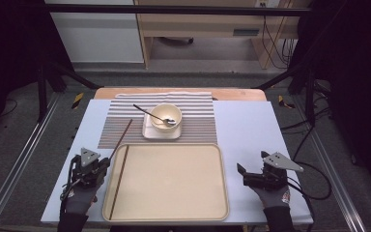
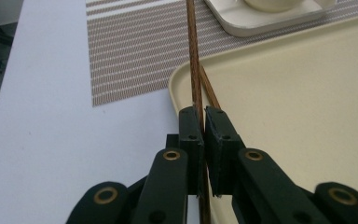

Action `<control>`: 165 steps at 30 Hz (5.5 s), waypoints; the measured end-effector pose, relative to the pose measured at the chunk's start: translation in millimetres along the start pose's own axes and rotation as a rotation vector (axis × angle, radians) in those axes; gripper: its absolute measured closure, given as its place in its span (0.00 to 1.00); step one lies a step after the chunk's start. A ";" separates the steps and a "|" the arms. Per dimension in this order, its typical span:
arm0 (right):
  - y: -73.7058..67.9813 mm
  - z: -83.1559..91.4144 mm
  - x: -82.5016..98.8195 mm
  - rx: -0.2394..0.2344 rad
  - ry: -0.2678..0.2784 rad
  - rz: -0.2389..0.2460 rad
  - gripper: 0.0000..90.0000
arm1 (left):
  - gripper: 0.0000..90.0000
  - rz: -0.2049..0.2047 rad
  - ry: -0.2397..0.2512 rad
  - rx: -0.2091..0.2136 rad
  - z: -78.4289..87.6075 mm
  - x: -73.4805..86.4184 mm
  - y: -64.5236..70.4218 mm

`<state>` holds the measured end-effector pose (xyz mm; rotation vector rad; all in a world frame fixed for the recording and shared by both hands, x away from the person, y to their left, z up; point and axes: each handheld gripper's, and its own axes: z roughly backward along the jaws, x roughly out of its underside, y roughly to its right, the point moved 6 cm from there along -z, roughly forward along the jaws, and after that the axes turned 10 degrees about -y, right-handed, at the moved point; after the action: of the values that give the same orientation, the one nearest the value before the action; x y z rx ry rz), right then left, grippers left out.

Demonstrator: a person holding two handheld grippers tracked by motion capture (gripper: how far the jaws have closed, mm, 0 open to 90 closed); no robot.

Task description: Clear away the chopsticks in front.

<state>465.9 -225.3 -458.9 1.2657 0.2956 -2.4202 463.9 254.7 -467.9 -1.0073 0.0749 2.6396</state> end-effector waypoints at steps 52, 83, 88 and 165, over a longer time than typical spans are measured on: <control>-1.4 -1.7 0.8 -0.004 -0.005 -0.007 0.03 | 0.94 0.051 -0.037 -0.053 -0.4 67.4 78.2; -1.0 -2.1 1.0 -0.002 -0.007 -0.006 0.03 | 0.99 -0.185 -0.027 0.240 -19.3 -25.8 72.9; -0.6 -2.4 1.2 0.000 -0.007 -0.007 0.03 | 0.99 -0.198 -0.078 0.271 -36.0 -22.3 63.0; -1.7 -3.0 1.8 -0.003 -0.010 0.000 0.03 | 0.77 -0.232 -0.017 0.173 -26.6 -15.4 42.8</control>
<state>466.5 -223.1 -462.1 1.2518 0.2959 -2.4243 478.6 205.6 -480.4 -0.8789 0.1685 2.3855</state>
